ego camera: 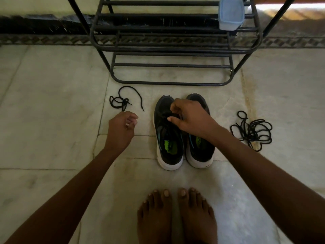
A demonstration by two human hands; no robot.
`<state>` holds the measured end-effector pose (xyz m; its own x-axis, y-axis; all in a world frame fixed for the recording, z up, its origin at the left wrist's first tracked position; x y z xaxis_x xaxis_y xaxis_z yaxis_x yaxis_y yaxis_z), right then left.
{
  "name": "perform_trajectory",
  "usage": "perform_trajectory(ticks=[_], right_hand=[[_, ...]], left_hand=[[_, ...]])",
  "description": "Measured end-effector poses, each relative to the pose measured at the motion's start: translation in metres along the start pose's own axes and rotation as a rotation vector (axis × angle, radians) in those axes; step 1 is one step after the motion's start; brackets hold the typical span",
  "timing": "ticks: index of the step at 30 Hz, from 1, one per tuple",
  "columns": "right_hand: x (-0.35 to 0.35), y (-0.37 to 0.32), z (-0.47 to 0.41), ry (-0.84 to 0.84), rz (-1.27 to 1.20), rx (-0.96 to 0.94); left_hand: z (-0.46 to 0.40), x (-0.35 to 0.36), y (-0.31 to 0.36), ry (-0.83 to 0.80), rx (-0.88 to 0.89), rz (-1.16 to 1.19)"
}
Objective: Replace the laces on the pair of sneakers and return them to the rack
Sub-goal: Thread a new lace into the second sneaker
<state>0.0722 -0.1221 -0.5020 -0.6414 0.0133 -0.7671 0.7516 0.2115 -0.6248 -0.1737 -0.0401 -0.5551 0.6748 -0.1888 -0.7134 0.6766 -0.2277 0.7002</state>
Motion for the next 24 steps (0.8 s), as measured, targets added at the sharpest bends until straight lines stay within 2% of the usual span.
perform_trajectory(ticks=[6,10,12,14,17,21,24], right_hand=[[0.037,0.010,-0.064,-0.241,0.139,-0.083],[0.059,0.013,-0.095,-0.355,0.199,-0.043],[0.064,0.014,-0.104,-0.370,0.198,-0.019],[0.064,0.017,-0.107,-0.354,0.183,0.001],[0.061,0.021,-0.102,-0.327,0.185,0.021],[0.055,0.022,-0.094,-0.296,0.173,0.023],[0.053,0.023,-0.093,-0.281,0.159,0.031]], left_hand=[[-0.031,-0.016,-0.035,0.009,0.008,-0.207],[-0.055,-0.001,-0.034,-0.142,0.076,-0.262],[-0.065,0.016,-0.029,-0.199,0.025,-0.276],[-0.075,0.035,-0.025,-0.209,-0.104,-0.250],[-0.090,0.054,-0.026,-0.168,-0.292,-0.233],[-0.108,0.062,-0.032,-0.277,-0.401,-0.258],[-0.115,0.059,-0.033,-0.359,-0.389,-0.273]])
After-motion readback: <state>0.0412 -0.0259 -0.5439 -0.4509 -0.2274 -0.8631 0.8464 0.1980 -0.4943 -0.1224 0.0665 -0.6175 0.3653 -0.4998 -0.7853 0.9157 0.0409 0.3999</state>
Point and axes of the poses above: each hand's wrist, its own z-axis away from the middle knuckle, its own x-axis out of the palm, y = z × x, the point moved 3 cm from there along -z, towards the middle knuckle, and after that the axes turned 8 degrees about -x, right-handed, at the moved point
